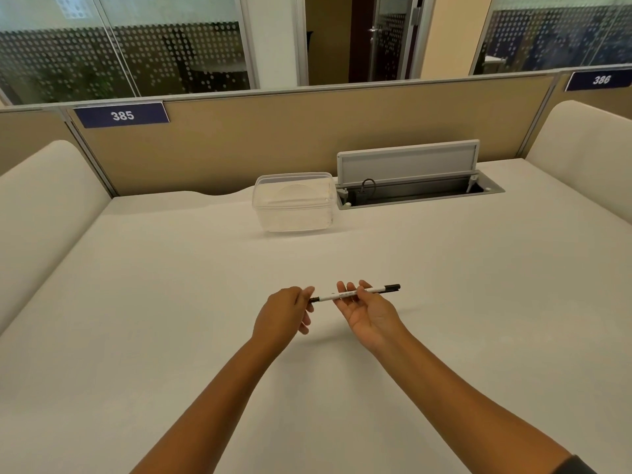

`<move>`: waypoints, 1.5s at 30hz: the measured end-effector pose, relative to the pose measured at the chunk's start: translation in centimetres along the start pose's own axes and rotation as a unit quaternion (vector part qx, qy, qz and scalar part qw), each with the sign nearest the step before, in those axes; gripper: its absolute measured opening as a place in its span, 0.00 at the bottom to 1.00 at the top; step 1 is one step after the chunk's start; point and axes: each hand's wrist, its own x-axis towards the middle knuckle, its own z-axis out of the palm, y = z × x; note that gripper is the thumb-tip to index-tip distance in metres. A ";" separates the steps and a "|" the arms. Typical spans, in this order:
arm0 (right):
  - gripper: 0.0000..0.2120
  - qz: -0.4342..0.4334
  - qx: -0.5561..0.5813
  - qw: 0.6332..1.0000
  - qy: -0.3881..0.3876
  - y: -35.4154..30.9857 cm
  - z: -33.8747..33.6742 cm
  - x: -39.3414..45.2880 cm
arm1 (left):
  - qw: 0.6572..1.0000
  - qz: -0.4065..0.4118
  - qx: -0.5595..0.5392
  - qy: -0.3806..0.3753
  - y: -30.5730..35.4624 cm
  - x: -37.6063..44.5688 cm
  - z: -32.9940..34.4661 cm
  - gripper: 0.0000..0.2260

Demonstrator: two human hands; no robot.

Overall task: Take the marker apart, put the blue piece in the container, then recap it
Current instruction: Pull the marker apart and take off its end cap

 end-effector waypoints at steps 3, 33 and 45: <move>0.07 0.000 0.000 1.000 0.001 -0.1 0.1 -0.1 | 0.999 0.039 0.001 0.018 -0.1 -0.1 0.4 0.04; 0.06 -0.003 0.003 1.000 -0.009 0.0 0.1 0.7 | 0.994 0.021 -0.081 0.073 -1.2 -0.2 0.8 0.13; 0.06 -0.003 0.003 1.000 -0.010 0.1 -0.4 0.5 | 0.993 0.034 -0.075 0.083 -1.3 -0.4 1.1 0.10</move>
